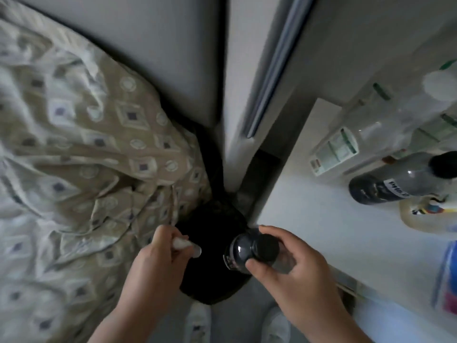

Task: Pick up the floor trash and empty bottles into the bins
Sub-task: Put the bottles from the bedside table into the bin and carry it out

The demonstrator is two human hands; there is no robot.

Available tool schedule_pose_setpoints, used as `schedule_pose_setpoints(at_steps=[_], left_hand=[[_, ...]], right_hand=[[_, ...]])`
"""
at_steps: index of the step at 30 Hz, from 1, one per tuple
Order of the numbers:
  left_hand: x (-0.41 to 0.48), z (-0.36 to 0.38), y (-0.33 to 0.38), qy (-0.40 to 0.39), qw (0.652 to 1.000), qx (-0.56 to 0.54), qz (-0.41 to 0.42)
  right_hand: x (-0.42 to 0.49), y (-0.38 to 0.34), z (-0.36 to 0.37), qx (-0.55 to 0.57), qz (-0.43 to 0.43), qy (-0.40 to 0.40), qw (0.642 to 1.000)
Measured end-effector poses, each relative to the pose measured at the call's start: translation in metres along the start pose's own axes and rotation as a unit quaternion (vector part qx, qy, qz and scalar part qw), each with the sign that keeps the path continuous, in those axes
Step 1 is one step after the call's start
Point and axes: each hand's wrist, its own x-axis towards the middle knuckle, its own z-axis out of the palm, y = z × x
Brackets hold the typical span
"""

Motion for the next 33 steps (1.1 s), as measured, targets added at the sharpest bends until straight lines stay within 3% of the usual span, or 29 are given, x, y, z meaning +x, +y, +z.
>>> schedule_pose_setpoints(at_steps=[3, 14, 16, 19, 22, 25, 29, 33], left_hand=[[0.029, 0.02, -0.034, 0.006, 1.0, 0.004, -0.015], [0.136, 0.184, -0.129, -0.16, 0.978, 0.097, -0.094], [0.146, 0.209, -0.141, -0.159, 0.977, 0.045, -0.138], [0.155, 0.236, -0.154, -0.101, 0.963, -0.144, -0.202], [0.174, 0.259, -0.173, -0.065, 0.96, -0.179, -0.207], [0.184, 0.274, -0.192, -0.088, 0.954, -0.169, -0.23], [0.16, 0.248, -0.169, -0.106, 0.967, -0.15, -0.177], [0.122, 0.207, -0.16, -0.048, 0.977, -0.181, -0.099]], right_hand=[[0.029, 0.021, 0.043, -0.009, 0.039, -0.009, 0.999], [0.124, 0.164, 0.148, -0.142, 0.12, 0.024, 0.982], [0.131, 0.185, 0.156, -0.139, 0.129, 0.002, 0.982], [0.138, 0.208, 0.167, -0.133, 0.142, -0.014, 0.981], [0.143, 0.226, 0.173, -0.127, 0.156, -0.009, 0.979], [0.145, 0.235, 0.174, -0.126, 0.162, -0.023, 0.978], [0.147, 0.233, 0.174, -0.121, 0.167, -0.039, 0.978], [0.159, 0.233, 0.183, -0.14, 0.17, -0.052, 0.974]])
